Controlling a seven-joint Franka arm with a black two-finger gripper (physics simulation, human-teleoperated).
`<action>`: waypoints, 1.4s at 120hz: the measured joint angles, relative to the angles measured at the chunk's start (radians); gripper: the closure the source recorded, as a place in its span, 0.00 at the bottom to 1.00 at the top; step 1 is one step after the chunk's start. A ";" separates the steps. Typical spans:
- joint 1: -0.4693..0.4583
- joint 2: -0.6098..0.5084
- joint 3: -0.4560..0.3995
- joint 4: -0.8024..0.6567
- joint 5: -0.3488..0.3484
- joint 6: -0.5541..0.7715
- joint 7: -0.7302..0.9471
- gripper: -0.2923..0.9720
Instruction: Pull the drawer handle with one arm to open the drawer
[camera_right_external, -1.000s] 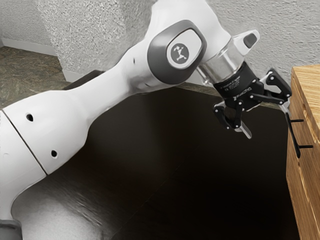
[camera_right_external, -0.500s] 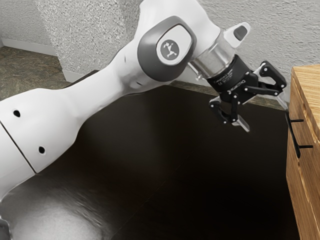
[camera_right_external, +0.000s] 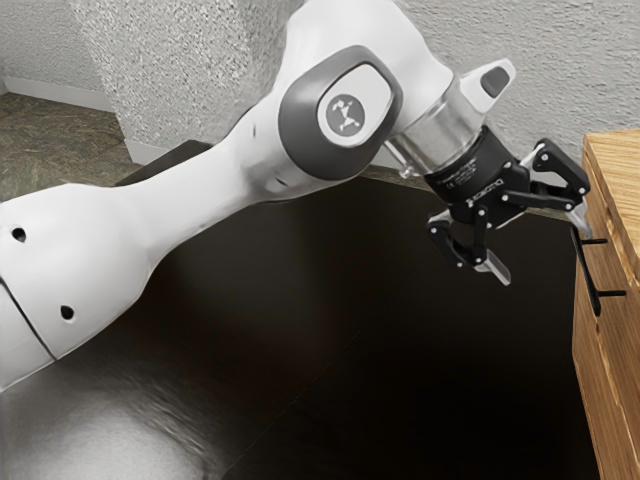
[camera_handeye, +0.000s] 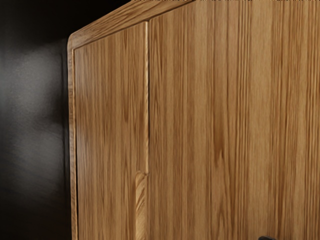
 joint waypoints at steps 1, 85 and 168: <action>0.000 0.000 0.000 0.000 0.000 0.001 0.000 0.25; -0.041 -0.070 -0.010 -0.085 0.015 0.054 0.001 0.25; -0.045 -0.088 -0.008 -0.152 0.020 0.088 0.000 0.42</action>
